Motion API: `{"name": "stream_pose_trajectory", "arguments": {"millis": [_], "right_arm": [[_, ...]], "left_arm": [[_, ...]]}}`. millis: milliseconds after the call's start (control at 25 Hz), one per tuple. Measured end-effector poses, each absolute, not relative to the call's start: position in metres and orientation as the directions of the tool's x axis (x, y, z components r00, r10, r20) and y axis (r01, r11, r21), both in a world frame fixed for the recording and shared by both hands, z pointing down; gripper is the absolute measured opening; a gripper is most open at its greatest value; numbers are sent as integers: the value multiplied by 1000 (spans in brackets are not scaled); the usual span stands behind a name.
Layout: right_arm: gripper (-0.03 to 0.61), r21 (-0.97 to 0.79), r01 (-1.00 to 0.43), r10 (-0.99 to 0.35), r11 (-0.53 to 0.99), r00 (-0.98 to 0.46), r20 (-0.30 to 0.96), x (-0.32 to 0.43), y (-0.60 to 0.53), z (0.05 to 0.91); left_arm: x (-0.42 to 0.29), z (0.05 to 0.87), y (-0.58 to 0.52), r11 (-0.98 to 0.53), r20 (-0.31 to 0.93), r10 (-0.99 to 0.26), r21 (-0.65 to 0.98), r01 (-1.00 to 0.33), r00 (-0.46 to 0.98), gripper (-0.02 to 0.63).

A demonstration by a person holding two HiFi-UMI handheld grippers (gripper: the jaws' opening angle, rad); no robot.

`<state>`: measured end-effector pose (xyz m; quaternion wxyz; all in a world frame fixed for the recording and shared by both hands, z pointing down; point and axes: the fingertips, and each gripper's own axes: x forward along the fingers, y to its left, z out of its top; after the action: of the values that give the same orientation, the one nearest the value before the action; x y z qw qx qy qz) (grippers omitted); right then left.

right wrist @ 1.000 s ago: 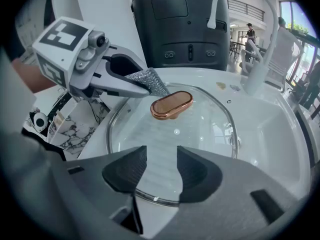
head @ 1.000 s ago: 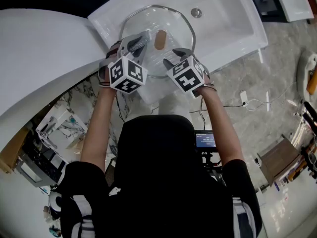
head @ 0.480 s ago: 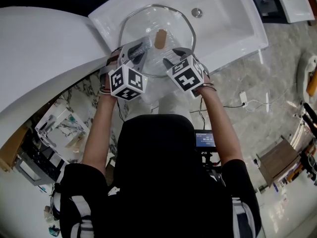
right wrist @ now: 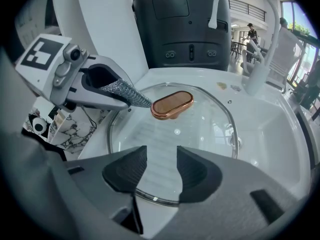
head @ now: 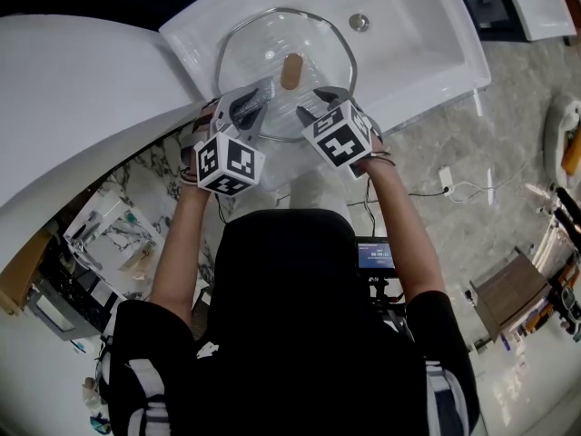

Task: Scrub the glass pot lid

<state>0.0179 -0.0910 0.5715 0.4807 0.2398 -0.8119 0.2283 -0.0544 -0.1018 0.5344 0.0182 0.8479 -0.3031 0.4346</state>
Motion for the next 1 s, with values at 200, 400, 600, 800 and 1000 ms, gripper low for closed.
{"name": "stream_pose_trajectory", "arguments": {"millis": [200, 400, 600, 800, 1000], "right_arm": [[170, -140, -609, -173, 781, -425, 889, 17, -91, 572], [170, -141, -608, -172, 781, -427, 888, 17, -91, 572], [170, -140, -607, -175, 782, -429, 886, 16, -90, 572], [169, -140, -604, -174, 784, -431, 885, 15, -90, 572], [166, -142, -599, -169, 788, -432, 886, 14, -90, 572]], "left_arm": [[-56, 534, -108, -809, 746, -502, -226, -542, 437, 80], [-56, 534, -115, -803, 745, -509, -230, -551, 432, 80], [-56, 533, -123, -799, 741, -519, -241, -551, 427, 80], [-56, 533, -135, -797, 739, -523, -248, -550, 425, 80], [-55, 534, -145, -800, 739, -525, -261, -540, 422, 80]]}}
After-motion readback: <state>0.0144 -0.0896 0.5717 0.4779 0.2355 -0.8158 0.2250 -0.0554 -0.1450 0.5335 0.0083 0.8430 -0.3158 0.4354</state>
